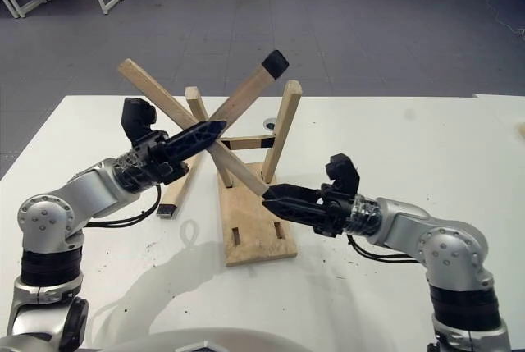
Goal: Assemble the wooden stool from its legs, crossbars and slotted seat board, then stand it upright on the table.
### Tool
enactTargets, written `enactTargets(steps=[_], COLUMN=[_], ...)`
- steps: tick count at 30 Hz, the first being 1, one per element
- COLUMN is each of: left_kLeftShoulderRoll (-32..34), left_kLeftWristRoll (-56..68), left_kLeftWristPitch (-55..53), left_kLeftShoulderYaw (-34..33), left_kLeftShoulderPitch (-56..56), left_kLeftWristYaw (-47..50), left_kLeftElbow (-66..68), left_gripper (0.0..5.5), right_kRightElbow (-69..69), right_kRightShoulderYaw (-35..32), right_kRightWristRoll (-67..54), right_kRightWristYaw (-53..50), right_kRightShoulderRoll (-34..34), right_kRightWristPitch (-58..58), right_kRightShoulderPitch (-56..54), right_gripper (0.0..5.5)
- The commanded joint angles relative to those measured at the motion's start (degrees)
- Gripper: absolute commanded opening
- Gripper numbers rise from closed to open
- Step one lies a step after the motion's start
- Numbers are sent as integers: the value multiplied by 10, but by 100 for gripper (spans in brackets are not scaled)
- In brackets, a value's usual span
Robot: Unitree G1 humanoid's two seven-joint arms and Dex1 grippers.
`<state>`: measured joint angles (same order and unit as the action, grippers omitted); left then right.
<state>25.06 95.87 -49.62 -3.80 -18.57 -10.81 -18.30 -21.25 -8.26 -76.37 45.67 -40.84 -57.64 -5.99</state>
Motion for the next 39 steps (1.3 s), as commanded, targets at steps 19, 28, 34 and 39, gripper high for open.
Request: enactTargets(steps=[19, 28, 34, 39], left_kLeftShoulderRoll=[97, 84, 85, 85], left_kLeftWristRoll=[-500, -556, -591, -585], left_kLeftWristPitch=[148, 174, 201, 196], left_kLeftShoulderYaw=[114, 143, 156, 147], left_kLeftShoulderPitch=[106, 131, 112, 85], left_kLeftWristYaw=[-370, -413, -445, -454], left_kLeftElbow=[-44, -8, 22, 38], left_gripper=[205, 205, 205, 205], right_kRightElbow=[38, 25, 14, 11], right_kRightShoulderYaw=[81, 93, 99, 107], right_kRightWristRoll=[295, 314, 318, 324], right_kRightWristYaw=[67, 70, 72, 72], right_kRightShoulderRoll=[-19, -12, -13, -12], right_kRightWristPitch=[112, 111, 109, 111], right_kRightShoulderPitch=[103, 112, 115, 118], right_gripper=[438, 438, 438, 438])
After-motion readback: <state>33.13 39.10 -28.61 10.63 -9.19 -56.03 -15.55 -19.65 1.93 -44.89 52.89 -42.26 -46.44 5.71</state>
